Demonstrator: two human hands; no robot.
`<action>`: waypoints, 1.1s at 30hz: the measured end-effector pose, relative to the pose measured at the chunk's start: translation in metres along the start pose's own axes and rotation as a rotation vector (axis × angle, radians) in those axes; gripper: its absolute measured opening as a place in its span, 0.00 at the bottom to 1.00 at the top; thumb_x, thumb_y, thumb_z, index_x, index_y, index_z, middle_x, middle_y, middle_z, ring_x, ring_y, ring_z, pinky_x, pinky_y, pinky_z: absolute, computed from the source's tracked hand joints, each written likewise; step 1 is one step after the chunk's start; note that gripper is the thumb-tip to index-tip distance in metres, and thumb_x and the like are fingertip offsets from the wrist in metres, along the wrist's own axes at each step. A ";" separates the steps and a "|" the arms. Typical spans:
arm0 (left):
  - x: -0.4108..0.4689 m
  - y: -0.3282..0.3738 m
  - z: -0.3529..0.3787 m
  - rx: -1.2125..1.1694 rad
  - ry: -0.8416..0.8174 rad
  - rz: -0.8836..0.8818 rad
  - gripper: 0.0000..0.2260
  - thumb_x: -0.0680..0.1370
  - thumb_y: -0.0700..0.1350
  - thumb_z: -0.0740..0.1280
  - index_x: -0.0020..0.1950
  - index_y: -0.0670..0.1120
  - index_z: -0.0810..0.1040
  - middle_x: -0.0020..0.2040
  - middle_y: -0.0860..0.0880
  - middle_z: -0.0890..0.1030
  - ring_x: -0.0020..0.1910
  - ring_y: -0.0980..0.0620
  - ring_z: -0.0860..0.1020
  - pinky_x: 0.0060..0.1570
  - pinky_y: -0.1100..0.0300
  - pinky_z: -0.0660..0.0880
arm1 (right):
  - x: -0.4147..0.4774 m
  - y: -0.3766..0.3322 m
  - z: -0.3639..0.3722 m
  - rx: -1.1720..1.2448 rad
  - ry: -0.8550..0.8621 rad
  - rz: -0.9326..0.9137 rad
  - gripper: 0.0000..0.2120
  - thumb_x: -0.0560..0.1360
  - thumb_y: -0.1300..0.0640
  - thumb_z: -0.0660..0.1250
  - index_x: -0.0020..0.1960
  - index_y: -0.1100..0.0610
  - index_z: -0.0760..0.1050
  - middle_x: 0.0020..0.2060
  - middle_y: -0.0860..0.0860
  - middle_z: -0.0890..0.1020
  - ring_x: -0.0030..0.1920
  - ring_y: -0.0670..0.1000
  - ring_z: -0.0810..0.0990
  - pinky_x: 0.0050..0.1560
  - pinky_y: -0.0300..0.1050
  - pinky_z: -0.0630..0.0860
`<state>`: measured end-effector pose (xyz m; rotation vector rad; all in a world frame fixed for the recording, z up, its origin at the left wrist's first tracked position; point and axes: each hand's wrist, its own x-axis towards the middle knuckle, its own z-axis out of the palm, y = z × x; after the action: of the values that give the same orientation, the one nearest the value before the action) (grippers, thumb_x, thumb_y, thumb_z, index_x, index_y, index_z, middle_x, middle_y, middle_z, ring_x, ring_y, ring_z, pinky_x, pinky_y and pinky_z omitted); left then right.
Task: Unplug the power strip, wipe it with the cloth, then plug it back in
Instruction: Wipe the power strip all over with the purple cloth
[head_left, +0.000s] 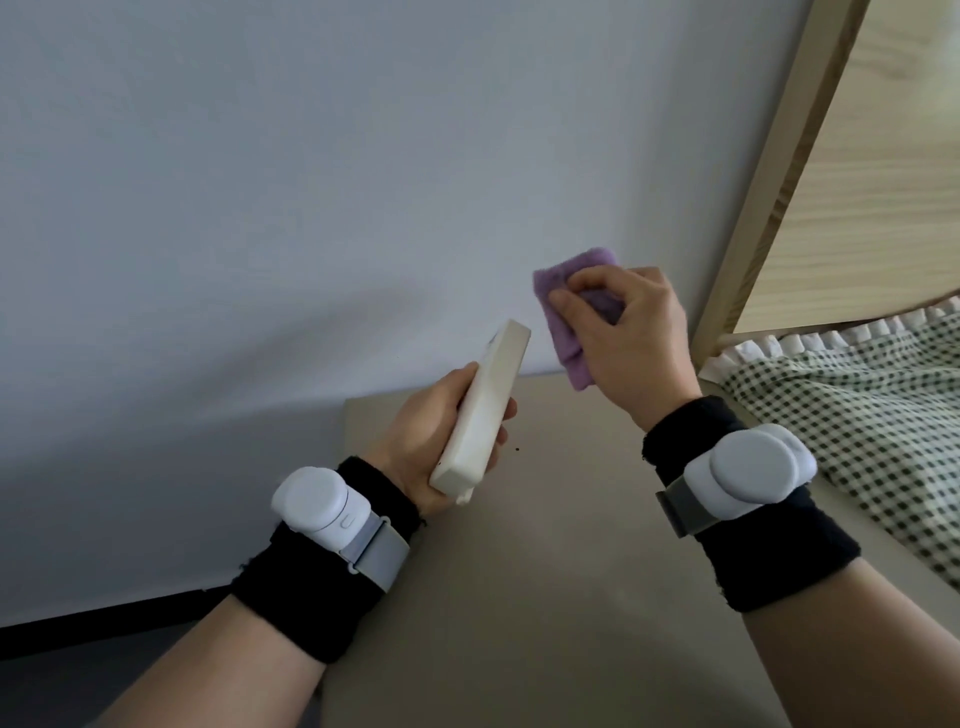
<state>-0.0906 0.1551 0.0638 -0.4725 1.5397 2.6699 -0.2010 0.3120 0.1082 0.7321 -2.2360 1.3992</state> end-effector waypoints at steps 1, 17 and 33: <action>0.000 0.002 -0.001 -0.015 -0.003 -0.008 0.16 0.85 0.54 0.59 0.62 0.44 0.76 0.36 0.46 0.81 0.27 0.53 0.76 0.22 0.64 0.73 | 0.003 0.000 -0.003 0.038 0.031 0.017 0.05 0.78 0.49 0.76 0.52 0.47 0.85 0.55 0.55 0.80 0.53 0.50 0.81 0.58 0.40 0.79; 0.012 -0.001 -0.005 -0.180 -0.038 0.085 0.17 0.86 0.50 0.55 0.43 0.45 0.74 0.27 0.50 0.75 0.23 0.56 0.76 0.24 0.65 0.73 | -0.011 -0.030 -0.011 -0.024 -0.793 -0.224 0.07 0.72 0.47 0.80 0.48 0.41 0.85 0.50 0.44 0.83 0.50 0.43 0.82 0.54 0.38 0.79; 0.004 0.006 -0.001 -0.200 -0.059 0.058 0.19 0.83 0.58 0.58 0.57 0.43 0.76 0.42 0.42 0.79 0.39 0.44 0.77 0.47 0.50 0.73 | 0.001 -0.011 -0.009 -0.053 -0.176 0.095 0.26 0.67 0.49 0.80 0.61 0.43 0.75 0.40 0.45 0.83 0.41 0.47 0.84 0.42 0.44 0.80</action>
<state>-0.0951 0.1507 0.0673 -0.3563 1.2969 2.8690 -0.1945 0.3157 0.1198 0.7669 -2.4622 1.3603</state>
